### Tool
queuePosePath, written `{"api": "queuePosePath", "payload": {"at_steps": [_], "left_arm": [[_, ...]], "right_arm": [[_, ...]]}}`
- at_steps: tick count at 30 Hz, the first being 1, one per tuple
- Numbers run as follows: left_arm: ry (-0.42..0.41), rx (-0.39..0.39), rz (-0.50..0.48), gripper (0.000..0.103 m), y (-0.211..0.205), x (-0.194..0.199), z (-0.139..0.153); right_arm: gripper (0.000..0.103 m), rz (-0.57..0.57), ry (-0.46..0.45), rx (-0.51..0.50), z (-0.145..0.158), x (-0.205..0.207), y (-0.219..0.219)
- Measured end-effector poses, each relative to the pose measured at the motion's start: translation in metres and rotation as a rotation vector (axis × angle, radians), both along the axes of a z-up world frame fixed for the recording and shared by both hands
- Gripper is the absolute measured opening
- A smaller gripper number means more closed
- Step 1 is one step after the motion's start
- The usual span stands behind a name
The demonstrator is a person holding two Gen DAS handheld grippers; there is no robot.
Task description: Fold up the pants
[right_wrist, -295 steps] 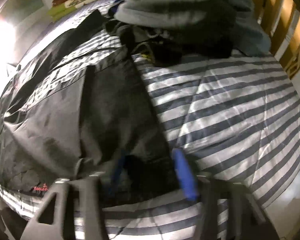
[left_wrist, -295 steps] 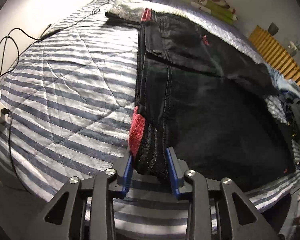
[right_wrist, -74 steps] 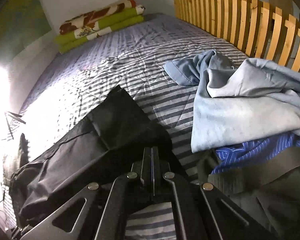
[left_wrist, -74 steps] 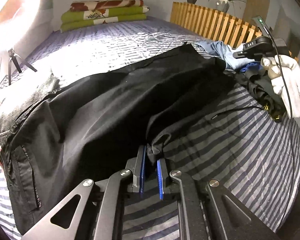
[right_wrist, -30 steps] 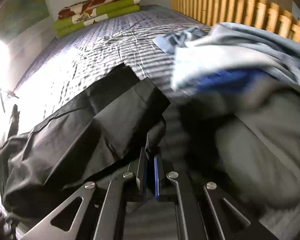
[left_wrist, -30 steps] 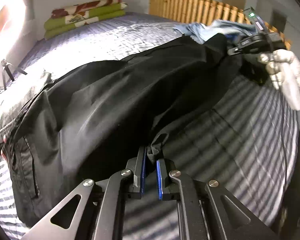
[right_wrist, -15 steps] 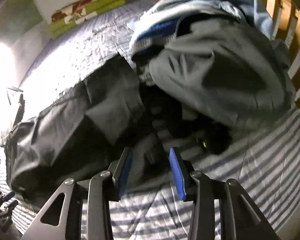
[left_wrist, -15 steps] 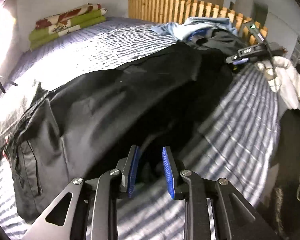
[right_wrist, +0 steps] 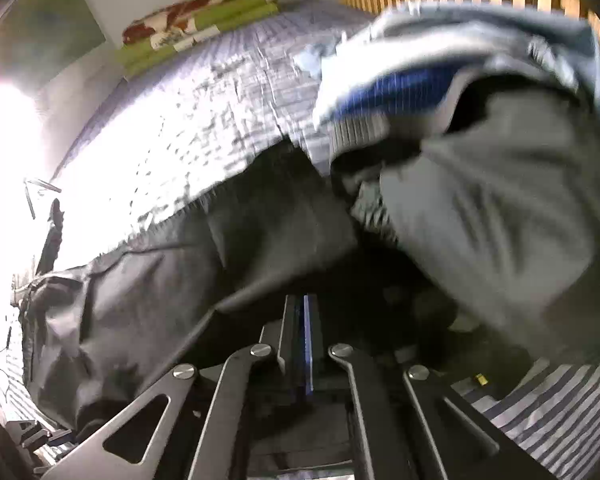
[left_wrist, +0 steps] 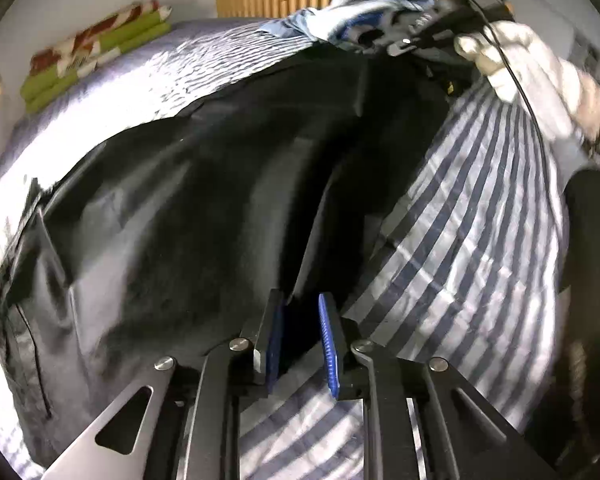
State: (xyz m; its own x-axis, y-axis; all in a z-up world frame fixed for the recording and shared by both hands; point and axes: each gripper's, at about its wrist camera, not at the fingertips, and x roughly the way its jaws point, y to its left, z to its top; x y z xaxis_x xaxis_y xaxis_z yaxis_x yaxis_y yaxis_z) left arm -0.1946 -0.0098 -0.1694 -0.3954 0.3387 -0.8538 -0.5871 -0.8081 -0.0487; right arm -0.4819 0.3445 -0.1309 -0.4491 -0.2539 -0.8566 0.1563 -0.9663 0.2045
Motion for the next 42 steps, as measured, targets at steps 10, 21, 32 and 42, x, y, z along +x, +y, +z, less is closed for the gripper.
{"api": "queuePosePath", "payload": {"at_steps": [10,21,32,42], "left_arm": [[0.022,0.039,0.017,0.021,0.005,-0.019,0.012],[0.015,-0.022,0.059,0.002,0.011,-0.028,-0.003],[0.015,0.046,0.074,0.002,-0.001,-0.026,0.013],[0.030,0.069,0.074,0.001,-0.010,-0.013,0.025]], "right_arm": [[0.034,0.034,-0.006,0.016,0.029,0.007,0.002],[0.056,-0.022,-0.085,0.021,-0.009,-0.021,0.032],[0.000,-0.038,-0.071,0.047,-0.005,-0.024,0.035],[0.007,0.004,-0.087,-0.049,0.042,0.012,0.041]]}}
